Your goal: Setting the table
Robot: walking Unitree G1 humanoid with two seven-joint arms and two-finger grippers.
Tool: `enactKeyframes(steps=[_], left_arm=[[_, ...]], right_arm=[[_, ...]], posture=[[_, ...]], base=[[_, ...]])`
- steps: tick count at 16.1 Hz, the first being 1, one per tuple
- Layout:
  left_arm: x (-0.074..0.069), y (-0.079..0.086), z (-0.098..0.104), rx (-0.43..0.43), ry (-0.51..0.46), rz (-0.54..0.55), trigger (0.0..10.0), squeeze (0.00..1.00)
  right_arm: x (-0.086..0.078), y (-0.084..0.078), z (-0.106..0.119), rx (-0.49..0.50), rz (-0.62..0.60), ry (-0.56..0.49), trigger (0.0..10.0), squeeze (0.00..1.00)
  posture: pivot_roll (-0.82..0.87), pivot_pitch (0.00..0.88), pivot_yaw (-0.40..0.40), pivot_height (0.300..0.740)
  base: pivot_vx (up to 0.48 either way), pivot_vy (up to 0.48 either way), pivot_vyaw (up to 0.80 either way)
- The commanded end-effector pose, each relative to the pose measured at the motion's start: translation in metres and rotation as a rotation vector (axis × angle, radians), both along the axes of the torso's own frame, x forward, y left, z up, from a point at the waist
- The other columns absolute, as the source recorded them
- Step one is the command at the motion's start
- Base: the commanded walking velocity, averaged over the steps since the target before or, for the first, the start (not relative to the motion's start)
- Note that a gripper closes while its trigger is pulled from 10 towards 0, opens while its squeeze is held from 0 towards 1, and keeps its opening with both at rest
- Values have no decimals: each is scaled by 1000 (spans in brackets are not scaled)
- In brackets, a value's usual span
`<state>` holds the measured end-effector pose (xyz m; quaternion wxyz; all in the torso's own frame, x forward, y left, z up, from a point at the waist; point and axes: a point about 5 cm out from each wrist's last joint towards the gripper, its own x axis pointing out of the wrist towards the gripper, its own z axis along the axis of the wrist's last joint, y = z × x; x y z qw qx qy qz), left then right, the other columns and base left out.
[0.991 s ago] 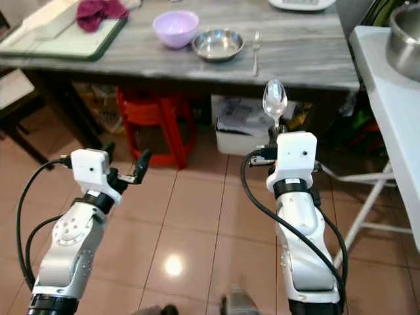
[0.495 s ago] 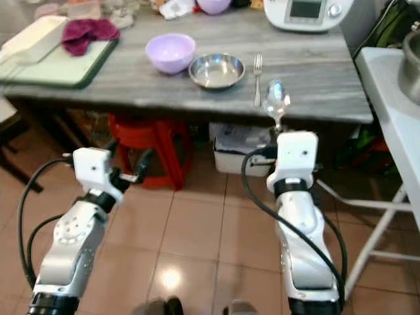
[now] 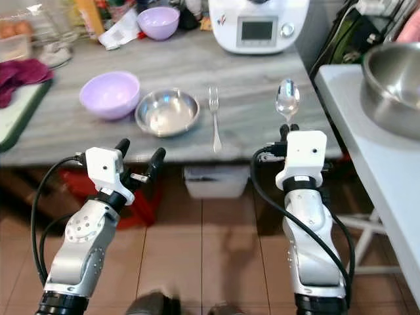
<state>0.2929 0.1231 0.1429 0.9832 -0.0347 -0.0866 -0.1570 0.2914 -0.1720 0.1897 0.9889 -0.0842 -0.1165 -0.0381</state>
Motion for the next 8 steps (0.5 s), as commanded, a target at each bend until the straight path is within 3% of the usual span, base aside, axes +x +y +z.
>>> enactKeyframes(steps=[1, 3, 5, 8], left_arm=[[-1, 6, -1, 6, 6, 13, 10000, 0], [-1, 5, -2, 6, 12, 15, 10000, 0], [-1, 8, 0, -18, 7, 41, 10000, 0], [-2, 15, 3, 15, -19, 69, 10000, 0]], right_arm=[[-1, 5, 1, 4, 22, -9, 10000, 0], [0, 5, 1, 0, 22, -11, 10000, 0], [1, 5, 2, -3, 22, -12, 10000, 0], [1, 6, 2, -5, 25, -14, 10000, 0]], posture=[[-173, 194, 36, 740], [-173, 195, 36, 740], [-172, 196, 38, 740], [-170, 197, 38, 740]], base=[[480, 0, 0], [373, 0, 0], [0, 0, 0], [0, 0, 0]])
